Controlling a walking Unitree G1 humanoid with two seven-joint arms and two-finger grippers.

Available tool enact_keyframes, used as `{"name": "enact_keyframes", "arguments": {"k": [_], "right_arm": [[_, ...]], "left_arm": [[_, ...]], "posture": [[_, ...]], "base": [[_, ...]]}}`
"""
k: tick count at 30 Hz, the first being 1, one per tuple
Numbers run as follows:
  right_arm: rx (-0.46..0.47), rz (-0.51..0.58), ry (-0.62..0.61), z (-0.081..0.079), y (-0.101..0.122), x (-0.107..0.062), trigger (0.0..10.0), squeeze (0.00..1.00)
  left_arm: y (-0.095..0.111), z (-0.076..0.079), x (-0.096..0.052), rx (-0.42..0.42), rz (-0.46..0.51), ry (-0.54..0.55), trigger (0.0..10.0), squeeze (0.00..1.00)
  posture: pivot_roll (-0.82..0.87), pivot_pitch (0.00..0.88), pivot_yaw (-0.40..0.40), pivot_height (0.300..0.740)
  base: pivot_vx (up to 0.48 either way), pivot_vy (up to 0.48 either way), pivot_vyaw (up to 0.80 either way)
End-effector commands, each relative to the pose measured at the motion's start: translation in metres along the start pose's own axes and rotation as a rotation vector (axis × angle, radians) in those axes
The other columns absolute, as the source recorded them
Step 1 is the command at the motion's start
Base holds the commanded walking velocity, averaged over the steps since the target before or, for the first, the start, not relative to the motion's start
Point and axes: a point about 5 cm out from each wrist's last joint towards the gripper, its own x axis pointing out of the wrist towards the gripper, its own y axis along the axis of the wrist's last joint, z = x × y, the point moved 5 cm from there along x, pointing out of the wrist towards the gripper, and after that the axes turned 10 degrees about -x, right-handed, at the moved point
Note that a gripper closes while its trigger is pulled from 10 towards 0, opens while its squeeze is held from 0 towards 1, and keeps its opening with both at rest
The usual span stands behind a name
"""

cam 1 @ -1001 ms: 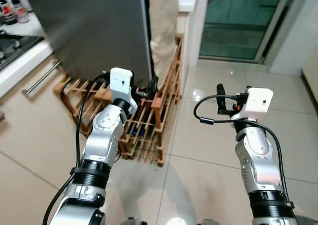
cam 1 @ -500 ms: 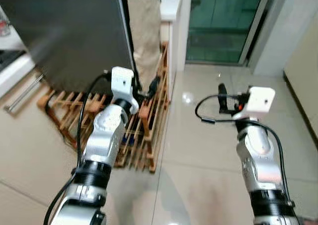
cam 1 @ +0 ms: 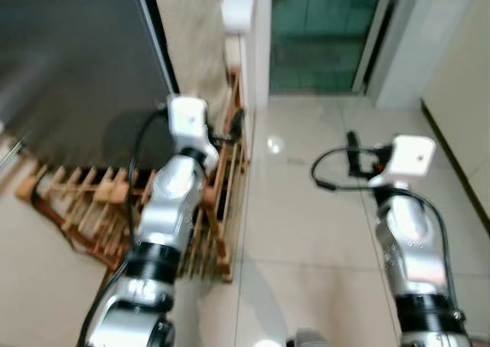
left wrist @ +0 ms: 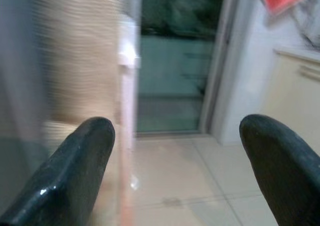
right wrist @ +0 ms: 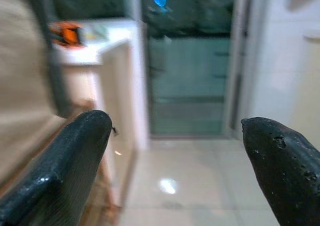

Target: Restocking fridge

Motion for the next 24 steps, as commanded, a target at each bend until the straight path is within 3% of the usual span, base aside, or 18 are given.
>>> {"name": "enact_keyframes", "arguments": {"k": [1,9,11,13,14,21,22,24], "right_arm": [[0.005,0.013,0.038,-0.013,0.003,-0.001,10.0,0.00],[0.004,0.015,0.042,-0.014,0.002,0.000,10.0,0.00],[0.005,0.016,0.046,-0.014,0.003,0.000,10.0,0.00],[0.004,0.020,0.060,-0.017,0.004,0.001,10.0,0.00],[-0.003,0.029,0.078,-0.019,0.008,0.002,10.0,0.00],[-0.018,0.036,0.073,-0.013,0.009,0.001,10.0,0.00],[-0.014,0.032,0.069,-0.015,0.008,-0.001,10.0,0.00],[-0.013,0.032,0.070,-0.016,0.008,-0.002,10.0,0.00]], "left_arm": [[0.000,-0.016,-0.004,-0.010,-0.005,0.061,10.0,0.00],[-0.002,-0.008,0.004,-0.047,-0.014,0.064,10.0,0.00],[-0.010,-0.004,0.009,-0.154,-0.053,0.098,10.0,0.00],[-0.014,0.009,0.018,-0.206,-0.083,0.090,10.0,0.00],[-0.008,0.017,0.023,-0.197,-0.067,0.065,10.0,0.00],[-0.001,0.022,0.035,-0.184,-0.074,0.065,10.0,0.00],[0.003,0.023,0.044,-0.176,-0.070,0.110,10.0,0.00],[0.005,0.022,0.047,-0.176,-0.068,0.128,10.0,0.00]], "posture": [[-0.19,0.000,0.085,0.740],[-0.18,0.000,0.084,0.740],[-0.18,0.000,0.083,0.740],[-0.19,0.000,0.089,0.740],[-0.19,0.000,0.091,0.740],[-0.20,0.000,0.101,0.740],[-0.21,0.000,0.107,0.740],[-0.21,0.000,0.107,0.740]], "base": [[0.000,0.000,0.00],[0.000,0.000,0.00],[0.000,0.000,0.00],[0.000,0.000,0.00],[0.000,0.000,0.00],[0.000,0.000,0.00],[0.000,0.000,0.00],[0.000,0.000,0.00]]}}
